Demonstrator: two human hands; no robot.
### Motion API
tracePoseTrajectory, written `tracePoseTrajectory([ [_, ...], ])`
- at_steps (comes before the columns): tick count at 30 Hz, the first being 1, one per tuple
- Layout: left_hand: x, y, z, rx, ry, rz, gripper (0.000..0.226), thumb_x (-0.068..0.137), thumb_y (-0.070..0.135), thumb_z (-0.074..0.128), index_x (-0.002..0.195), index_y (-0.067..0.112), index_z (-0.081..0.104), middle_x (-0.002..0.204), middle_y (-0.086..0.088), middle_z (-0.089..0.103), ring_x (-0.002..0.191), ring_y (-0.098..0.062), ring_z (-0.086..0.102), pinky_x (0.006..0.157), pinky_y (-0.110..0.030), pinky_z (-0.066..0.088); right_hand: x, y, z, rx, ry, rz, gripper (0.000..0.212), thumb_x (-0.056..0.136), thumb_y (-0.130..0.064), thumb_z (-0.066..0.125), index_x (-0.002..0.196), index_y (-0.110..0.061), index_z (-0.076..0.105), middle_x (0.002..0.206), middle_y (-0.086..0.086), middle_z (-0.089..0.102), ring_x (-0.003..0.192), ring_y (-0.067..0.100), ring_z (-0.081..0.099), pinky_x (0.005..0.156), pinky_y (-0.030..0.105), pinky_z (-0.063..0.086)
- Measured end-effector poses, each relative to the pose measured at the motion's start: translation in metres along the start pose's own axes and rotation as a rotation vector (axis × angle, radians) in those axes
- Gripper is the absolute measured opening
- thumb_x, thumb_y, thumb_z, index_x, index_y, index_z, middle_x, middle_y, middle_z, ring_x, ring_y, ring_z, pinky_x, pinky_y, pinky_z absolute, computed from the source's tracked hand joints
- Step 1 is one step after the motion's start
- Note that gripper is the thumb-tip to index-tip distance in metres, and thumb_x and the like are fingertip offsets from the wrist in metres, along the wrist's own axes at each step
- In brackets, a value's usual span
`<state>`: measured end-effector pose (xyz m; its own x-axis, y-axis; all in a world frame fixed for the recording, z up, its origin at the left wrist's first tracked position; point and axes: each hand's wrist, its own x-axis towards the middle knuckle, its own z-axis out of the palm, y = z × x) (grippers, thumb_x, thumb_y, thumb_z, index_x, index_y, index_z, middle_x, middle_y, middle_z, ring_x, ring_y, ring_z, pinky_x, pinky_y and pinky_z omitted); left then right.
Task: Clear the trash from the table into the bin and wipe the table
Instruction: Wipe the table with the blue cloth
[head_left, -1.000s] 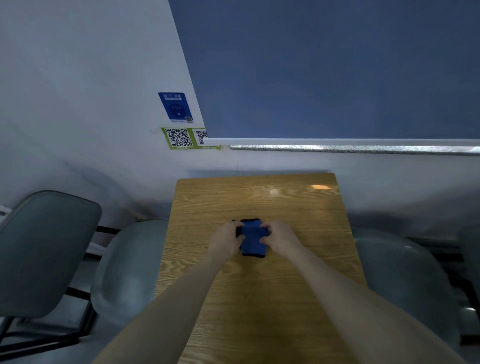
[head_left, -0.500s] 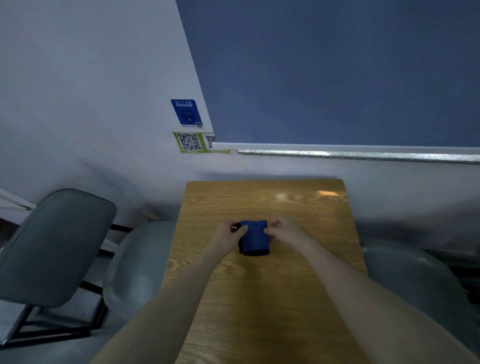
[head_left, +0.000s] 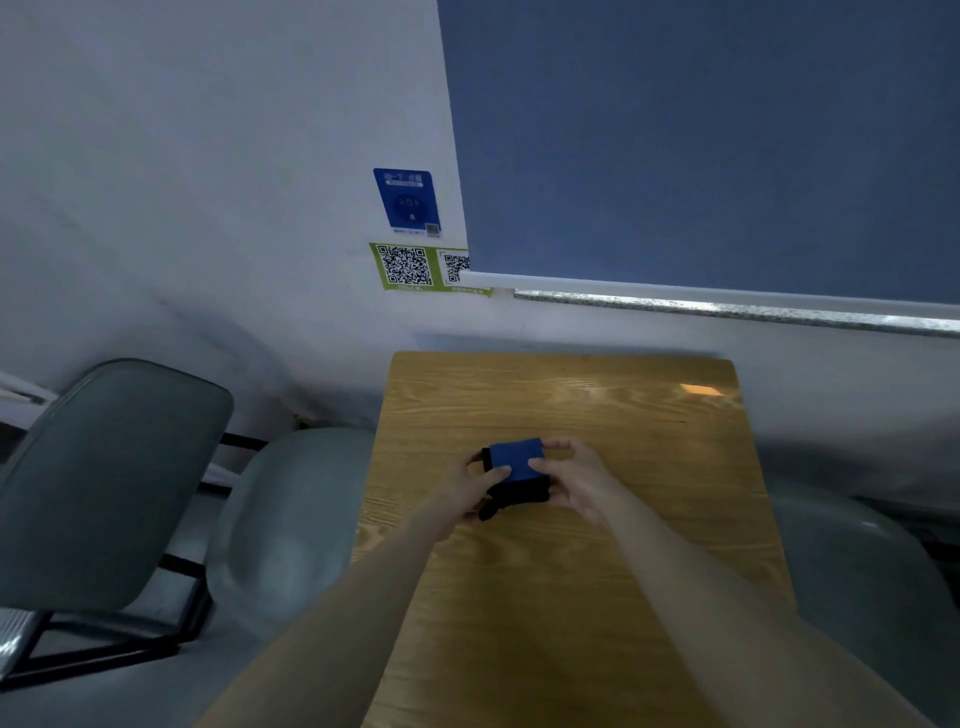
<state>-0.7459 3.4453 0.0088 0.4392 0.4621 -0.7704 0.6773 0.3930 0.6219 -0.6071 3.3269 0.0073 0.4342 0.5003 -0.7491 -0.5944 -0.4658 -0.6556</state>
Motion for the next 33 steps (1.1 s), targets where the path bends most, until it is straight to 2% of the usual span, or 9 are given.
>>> tracePoseTrajectory([
  [4, 0.026, 0.001, -0.042, 0.004, 0.015, 0.087, 0.064, 0.090, 0.035, 0.071, 0.146, 0.026, 0.041, 0.109, -0.002, 0.066, 0.092, -0.016, 0.066, 0.068, -0.028, 0.054, 0.022, -0.006, 0.040, 0.035, 0.030, -0.023, 0.043, 0.086, -0.001, 0.072, 0.122, -0.019, 0.056, 0.118, 0.010, 0.065, 0.102, 0.024, 0.068, 0.073, 0.040, 0.063],
  [7, 0.051, 0.004, -0.072, 0.013, 0.048, 0.158, 0.058, 0.093, 0.025, 0.068, 0.146, 0.019, 0.045, 0.115, -0.010, 0.068, 0.095, -0.020, 0.070, 0.070, -0.030, 0.059, 0.042, -0.014, 0.073, 0.019, 0.074, -0.040, 0.041, 0.088, 0.002, 0.069, 0.120, -0.020, 0.056, 0.113, 0.007, 0.066, 0.095, 0.019, 0.069, 0.066, 0.034, 0.062],
  [12, 0.081, 0.010, -0.109, 0.087, 0.160, 0.247, 0.045, 0.096, 0.022, 0.065, 0.139, 0.015, 0.052, 0.114, -0.007, 0.068, 0.092, -0.014, 0.068, 0.064, -0.021, 0.055, 0.073, -0.030, 0.117, 0.012, 0.103, -0.070, 0.042, 0.089, 0.004, 0.067, 0.123, -0.018, 0.058, 0.113, 0.008, 0.066, 0.094, 0.020, 0.070, 0.075, 0.038, 0.063],
  [17, 0.106, 0.024, -0.136, 0.130, 0.278, 0.294, 0.038, 0.096, 0.019, 0.062, 0.135, 0.017, 0.058, 0.116, -0.005, 0.070, 0.099, -0.018, 0.068, 0.085, -0.038, 0.059, 0.102, -0.050, 0.149, -0.063, 0.150, -0.124, 0.044, 0.089, 0.006, 0.066, 0.127, -0.016, 0.059, 0.118, 0.011, 0.066, 0.102, 0.024, 0.067, 0.072, 0.032, 0.060],
  [20, 0.116, 0.030, -0.148, 0.176, 0.317, 0.349, 0.036, 0.096, 0.017, 0.062, 0.133, 0.018, 0.060, 0.110, -0.003, 0.072, 0.097, -0.017, 0.068, 0.086, -0.036, 0.058, 0.117, -0.058, 0.164, -0.136, 0.183, -0.154, 0.044, 0.089, 0.005, 0.066, 0.129, -0.014, 0.059, 0.119, 0.011, 0.065, 0.104, 0.025, 0.066, 0.073, 0.034, 0.061],
  [23, 0.125, 0.035, -0.160, 0.196, 0.352, 0.370, 0.037, 0.096, 0.017, 0.062, 0.133, 0.017, 0.059, 0.113, -0.001, 0.071, 0.093, -0.011, 0.065, 0.082, -0.028, 0.055, 0.130, -0.061, 0.177, -0.193, 0.205, -0.174, 0.047, 0.089, 0.002, 0.067, 0.132, -0.014, 0.059, 0.119, 0.012, 0.066, 0.105, 0.025, 0.066, 0.083, 0.043, 0.061],
  [25, 0.129, 0.039, -0.165, 0.209, 0.375, 0.378, 0.036, 0.096, 0.019, 0.063, 0.132, 0.017, 0.060, 0.109, 0.001, 0.069, 0.088, -0.009, 0.062, 0.078, -0.026, 0.054, 0.137, -0.063, 0.182, -0.220, 0.221, -0.189, 0.048, 0.089, 0.002, 0.068, 0.134, -0.013, 0.058, 0.120, 0.012, 0.066, 0.107, 0.025, 0.066, 0.089, 0.046, 0.059],
  [28, 0.133, 0.044, -0.171, 0.207, 0.379, 0.373, 0.036, 0.095, 0.019, 0.064, 0.131, 0.017, 0.060, 0.105, 0.001, 0.068, 0.090, -0.013, 0.064, 0.082, -0.035, 0.059, 0.145, -0.066, 0.189, -0.230, 0.239, -0.212, 0.050, 0.088, 0.003, 0.068, 0.135, -0.012, 0.058, 0.122, 0.011, 0.066, 0.109, 0.024, 0.065, 0.092, 0.044, 0.057],
  [33, 0.134, 0.041, -0.177, 0.192, 0.381, 0.379, 0.034, 0.096, 0.018, 0.063, 0.130, 0.018, 0.061, 0.102, 0.003, 0.068, 0.084, -0.003, 0.060, 0.073, -0.023, 0.054, 0.145, -0.066, 0.192, -0.249, 0.250, -0.234, 0.055, 0.088, 0.002, 0.067, 0.139, -0.015, 0.055, 0.120, 0.009, 0.066, 0.106, 0.021, 0.065, 0.092, 0.042, 0.057],
])
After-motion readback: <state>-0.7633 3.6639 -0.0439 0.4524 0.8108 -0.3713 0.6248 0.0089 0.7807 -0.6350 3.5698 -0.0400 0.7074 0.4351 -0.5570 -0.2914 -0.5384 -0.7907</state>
